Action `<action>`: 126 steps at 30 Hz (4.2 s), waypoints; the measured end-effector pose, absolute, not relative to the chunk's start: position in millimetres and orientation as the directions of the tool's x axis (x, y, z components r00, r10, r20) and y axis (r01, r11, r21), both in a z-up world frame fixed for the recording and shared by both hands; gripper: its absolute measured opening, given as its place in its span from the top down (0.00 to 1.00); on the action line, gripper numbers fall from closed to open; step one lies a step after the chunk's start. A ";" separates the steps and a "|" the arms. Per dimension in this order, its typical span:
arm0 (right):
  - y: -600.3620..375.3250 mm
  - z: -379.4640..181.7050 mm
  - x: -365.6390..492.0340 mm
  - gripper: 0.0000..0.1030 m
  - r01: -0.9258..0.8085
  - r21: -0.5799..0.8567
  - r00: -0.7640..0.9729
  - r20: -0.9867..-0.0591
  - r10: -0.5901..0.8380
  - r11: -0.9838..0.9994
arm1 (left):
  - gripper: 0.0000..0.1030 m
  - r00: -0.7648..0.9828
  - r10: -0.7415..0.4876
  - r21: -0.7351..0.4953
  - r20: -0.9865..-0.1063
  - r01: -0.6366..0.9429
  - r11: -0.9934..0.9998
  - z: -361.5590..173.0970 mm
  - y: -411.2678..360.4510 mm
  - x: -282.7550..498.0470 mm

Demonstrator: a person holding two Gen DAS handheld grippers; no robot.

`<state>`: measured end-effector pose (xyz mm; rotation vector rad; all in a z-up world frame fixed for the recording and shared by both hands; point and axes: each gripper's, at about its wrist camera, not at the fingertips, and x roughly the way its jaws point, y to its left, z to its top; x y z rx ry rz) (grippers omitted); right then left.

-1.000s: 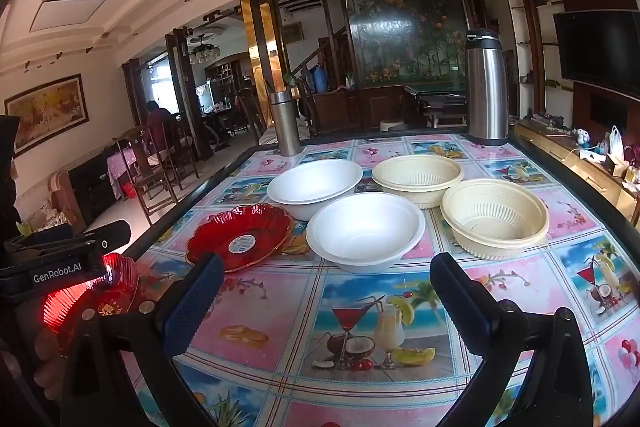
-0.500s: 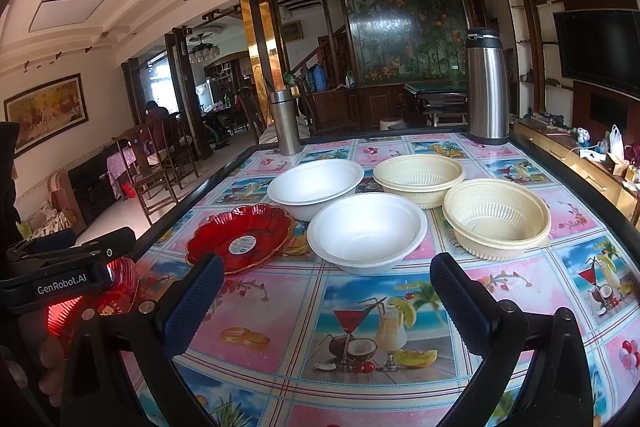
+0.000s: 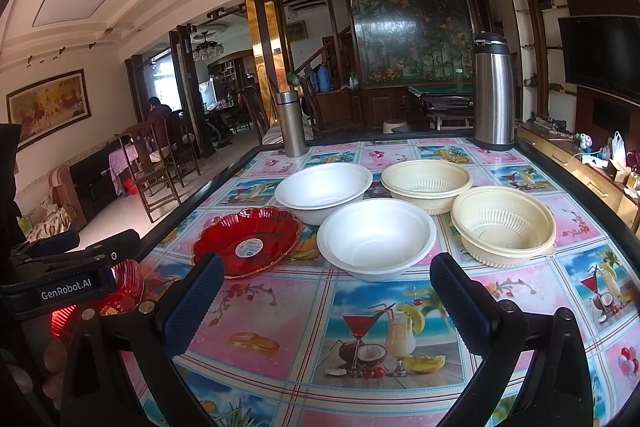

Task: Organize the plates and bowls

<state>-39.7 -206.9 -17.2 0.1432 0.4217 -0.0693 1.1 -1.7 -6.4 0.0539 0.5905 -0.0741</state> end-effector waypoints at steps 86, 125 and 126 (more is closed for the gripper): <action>-207.4 -30.9 126.7 0.00 0.114 0.751 0.574 -0.584 0.573 0.651 | 0.00 0.174 -0.382 -0.357 -0.908 0.159 0.920 -30.4 53.1 208.8; -216.5 -79.8 167.3 0.29 0.301 0.629 0.458 -0.755 0.470 0.716 | 0.83 0.013 -0.418 -0.417 -0.908 0.061 0.907 -99.0 35.1 248.0; -217.3 -82.5 168.7 0.29 0.309 0.631 0.455 -0.755 0.472 0.712 | 0.83 0.011 -0.418 -0.417 -0.908 0.060 0.907 -99.6 35.3 247.9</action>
